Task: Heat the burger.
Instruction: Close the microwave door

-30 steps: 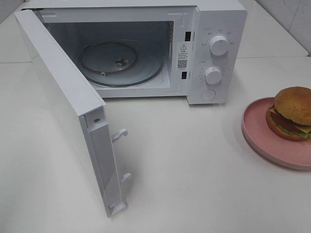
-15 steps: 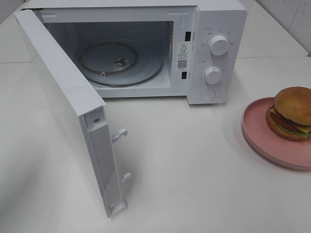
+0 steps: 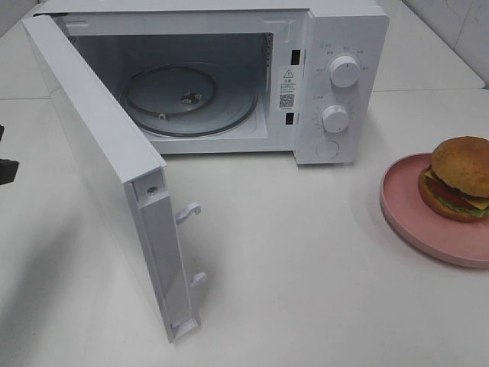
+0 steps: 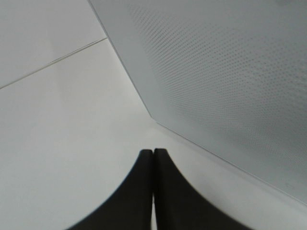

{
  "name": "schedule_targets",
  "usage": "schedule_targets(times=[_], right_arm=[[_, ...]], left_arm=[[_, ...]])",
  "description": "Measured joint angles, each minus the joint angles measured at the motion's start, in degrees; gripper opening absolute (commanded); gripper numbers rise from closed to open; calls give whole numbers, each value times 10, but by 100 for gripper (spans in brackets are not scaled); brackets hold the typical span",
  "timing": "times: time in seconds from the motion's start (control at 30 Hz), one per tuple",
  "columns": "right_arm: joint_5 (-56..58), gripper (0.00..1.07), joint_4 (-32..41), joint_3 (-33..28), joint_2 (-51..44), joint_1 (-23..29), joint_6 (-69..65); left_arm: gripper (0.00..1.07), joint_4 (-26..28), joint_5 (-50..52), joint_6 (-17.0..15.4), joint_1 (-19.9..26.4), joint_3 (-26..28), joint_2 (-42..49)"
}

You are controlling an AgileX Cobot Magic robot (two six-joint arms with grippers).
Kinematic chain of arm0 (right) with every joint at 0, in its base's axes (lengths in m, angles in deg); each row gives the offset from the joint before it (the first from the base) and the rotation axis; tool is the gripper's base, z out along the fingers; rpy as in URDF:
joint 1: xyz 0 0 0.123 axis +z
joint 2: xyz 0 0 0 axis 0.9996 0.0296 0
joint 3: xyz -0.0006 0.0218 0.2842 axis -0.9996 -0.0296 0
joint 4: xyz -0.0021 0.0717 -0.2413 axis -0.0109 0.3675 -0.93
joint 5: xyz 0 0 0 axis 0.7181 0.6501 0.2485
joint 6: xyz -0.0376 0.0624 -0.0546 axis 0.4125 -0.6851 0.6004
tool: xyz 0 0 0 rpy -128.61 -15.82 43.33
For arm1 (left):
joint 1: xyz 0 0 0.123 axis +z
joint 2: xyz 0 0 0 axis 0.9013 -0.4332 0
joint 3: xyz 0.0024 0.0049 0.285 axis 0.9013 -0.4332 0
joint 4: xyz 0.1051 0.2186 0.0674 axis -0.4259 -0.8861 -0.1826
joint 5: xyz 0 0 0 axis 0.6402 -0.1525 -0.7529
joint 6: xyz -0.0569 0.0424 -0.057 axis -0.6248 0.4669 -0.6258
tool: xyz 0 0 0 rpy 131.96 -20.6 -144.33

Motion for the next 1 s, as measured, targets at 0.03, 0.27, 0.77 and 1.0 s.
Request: schedule_targets(times=[0.03, 0.27, 0.77, 1.0], right_arm=[[0, 65, 0, 0, 0, 0, 0], [0, 65, 0, 0, 0, 0, 0], [0, 65, 0, 0, 0, 0, 0], [0, 65, 0, 0, 0, 0, 0]], left_arm=[[0, 0, 0, 0, 0, 0, 0], [0, 0, 76, -1, 0, 0, -62], [0, -21, 214, -5, -68, 1, -152], [0, -19, 222, -5, -103, 31, -201]])
